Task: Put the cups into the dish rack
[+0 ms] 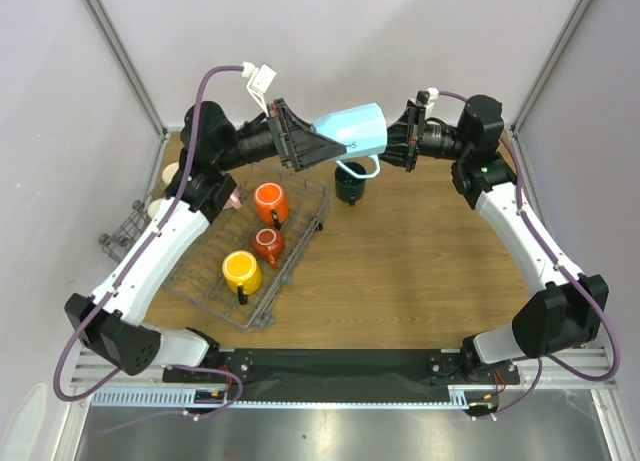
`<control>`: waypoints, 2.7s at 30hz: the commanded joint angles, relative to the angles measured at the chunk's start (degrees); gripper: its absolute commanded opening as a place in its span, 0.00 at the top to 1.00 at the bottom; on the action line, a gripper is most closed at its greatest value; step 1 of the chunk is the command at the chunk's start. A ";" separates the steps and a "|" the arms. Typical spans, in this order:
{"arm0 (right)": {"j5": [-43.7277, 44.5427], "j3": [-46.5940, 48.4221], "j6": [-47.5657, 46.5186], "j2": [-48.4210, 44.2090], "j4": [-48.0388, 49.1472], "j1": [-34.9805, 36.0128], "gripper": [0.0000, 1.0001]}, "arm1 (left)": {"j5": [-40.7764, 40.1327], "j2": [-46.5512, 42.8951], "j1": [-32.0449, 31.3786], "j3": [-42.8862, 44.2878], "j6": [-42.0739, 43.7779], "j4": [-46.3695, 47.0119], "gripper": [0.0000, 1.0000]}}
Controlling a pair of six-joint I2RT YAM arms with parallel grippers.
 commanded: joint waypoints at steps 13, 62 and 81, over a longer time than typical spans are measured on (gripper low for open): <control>-0.96 1.07 1.45 -0.77 5.51 0.67 0.79 | -1.26 -3.01 -0.55 -0.77 -0.69 3.02 1.00; 1.68 8.10 -9.19 0.73 -6.96 1.99 1.00 | -0.47 -2.66 0.50 -2.97 -11.15 9.44 0.80; 4.22 8.28 -33.95 -1.03 -41.99 -11.37 0.18 | -10.21 -8.10 9.89 -7.01 -6.32 -13.03 1.00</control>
